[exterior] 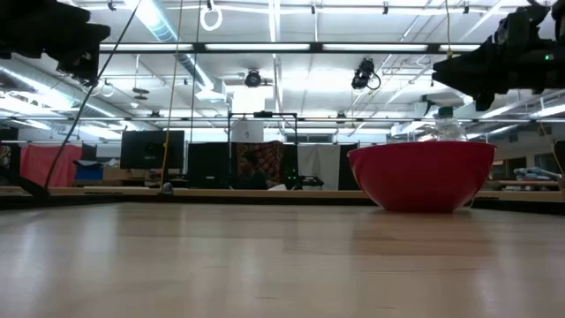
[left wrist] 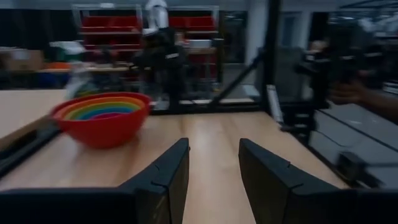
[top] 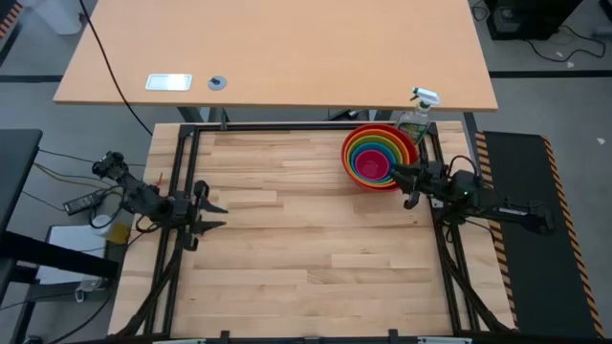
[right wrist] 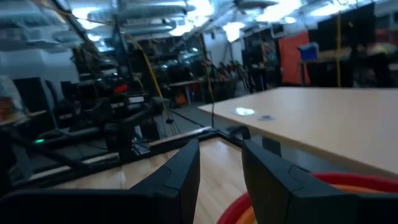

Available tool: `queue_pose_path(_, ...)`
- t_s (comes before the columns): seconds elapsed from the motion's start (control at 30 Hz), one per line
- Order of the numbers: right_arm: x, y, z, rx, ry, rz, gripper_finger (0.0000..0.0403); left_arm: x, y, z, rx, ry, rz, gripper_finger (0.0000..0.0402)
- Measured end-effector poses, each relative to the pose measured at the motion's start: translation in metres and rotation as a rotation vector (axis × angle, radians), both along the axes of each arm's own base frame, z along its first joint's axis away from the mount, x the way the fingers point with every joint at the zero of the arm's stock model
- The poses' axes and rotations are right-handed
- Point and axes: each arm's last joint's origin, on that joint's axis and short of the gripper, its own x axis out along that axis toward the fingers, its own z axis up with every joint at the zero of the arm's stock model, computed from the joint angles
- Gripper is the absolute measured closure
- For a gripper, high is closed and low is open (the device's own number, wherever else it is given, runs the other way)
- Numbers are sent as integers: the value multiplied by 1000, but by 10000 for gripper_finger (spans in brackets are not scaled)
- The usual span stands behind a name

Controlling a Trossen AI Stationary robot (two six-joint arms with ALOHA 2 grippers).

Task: Nest bowls inside each other
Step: Return to Home Position

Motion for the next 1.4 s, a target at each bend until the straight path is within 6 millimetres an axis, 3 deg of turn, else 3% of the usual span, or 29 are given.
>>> queue_pose_path(0.1,3,0,-11,-43,-19,21,275,0,-2,-2,0,14,-72,260)
queue_pose_path(0.47,-3,0,7,-63,-216,-17,275,7,-14,-37,-55,27,-314,260)
queue_pose_path(0.63,-4,0,10,-71,-241,-16,275,6,-17,-36,19,-3,-411,260)
queue_pose_path(0.8,-4,0,10,-71,-240,-17,275,5,-17,-32,96,-67,-419,260)
queue_pose_path(1.4,-4,0,10,-70,-240,-19,275,6,-16,-29,60,-91,-360,260)
